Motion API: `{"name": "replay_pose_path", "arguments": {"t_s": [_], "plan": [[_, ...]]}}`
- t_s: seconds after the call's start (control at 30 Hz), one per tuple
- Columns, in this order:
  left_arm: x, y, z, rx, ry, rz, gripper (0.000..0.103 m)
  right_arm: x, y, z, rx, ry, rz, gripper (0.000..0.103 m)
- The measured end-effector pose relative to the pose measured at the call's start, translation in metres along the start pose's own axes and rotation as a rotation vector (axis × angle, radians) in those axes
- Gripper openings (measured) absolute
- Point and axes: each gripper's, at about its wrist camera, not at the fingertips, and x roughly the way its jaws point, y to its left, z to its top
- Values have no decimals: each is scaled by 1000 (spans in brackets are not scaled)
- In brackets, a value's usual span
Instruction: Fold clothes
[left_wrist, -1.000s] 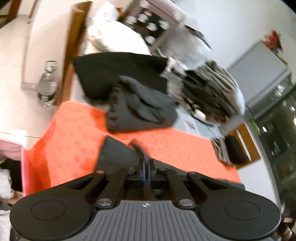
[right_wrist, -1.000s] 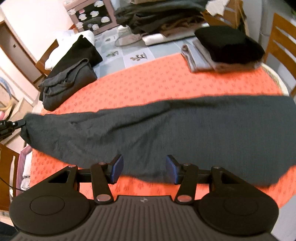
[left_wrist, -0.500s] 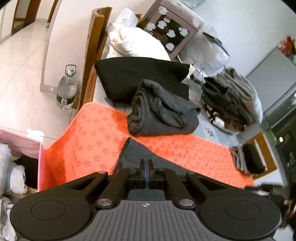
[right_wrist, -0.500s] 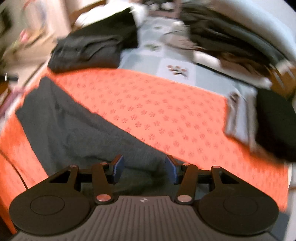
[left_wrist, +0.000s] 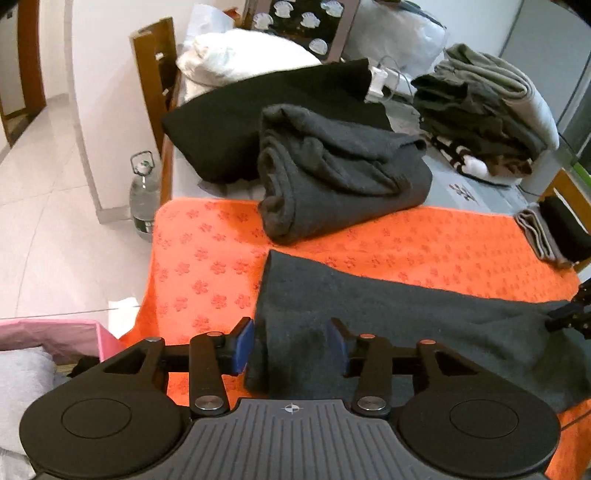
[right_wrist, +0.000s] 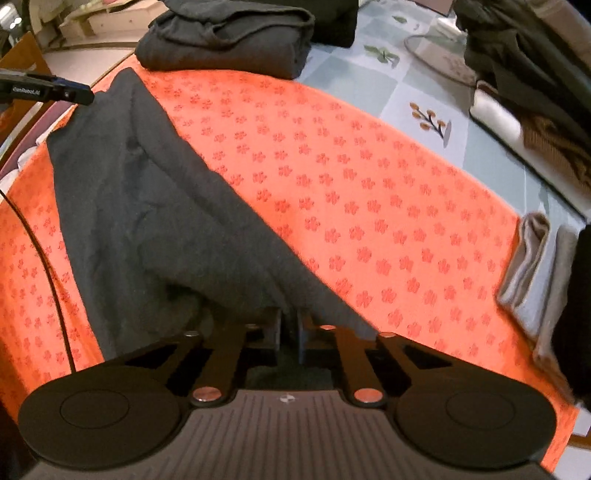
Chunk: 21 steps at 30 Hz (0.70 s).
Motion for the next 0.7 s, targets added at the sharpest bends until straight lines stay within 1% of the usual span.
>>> {"name": "replay_pose_path", "arguments": {"t_s": [0.03,0.07,0.1,0.13,0.17,0.23,0.33,0.43,0.6,0.7], "plan": [[2,0,-1,4,4,-5,37,-1,0,-1,8,-4,0,3],[3,0,-1,8,8,-7,29,-2,1,-3,15,-8,1,3],[0,1,-3,-2,-11,-20,12,-3,1,-4,24,-14,-4,3],[-4,2,-4,-12,-32,-35,6,-5,1,-4,40,-23,-10,2],[-8,2,-5,-23,-52,-49,5,-8,1,-5,56,-31,-16,2],[-20,0,-6,-18,-109,-45,4,-17,2,-6,70,-54,-27,2],[-37,-3,-3,-19,-172,-36,4,-29,3,-7,86,-85,-41,2],[-48,-7,7,-15,-218,-37,4,-42,1,-5,101,-110,-52,2],[-33,-6,18,-23,-191,5,4,-50,-12,1,134,-141,-72,2],[-24,-5,25,-28,-174,30,5,-38,-15,4,138,-138,-81,3]]}}
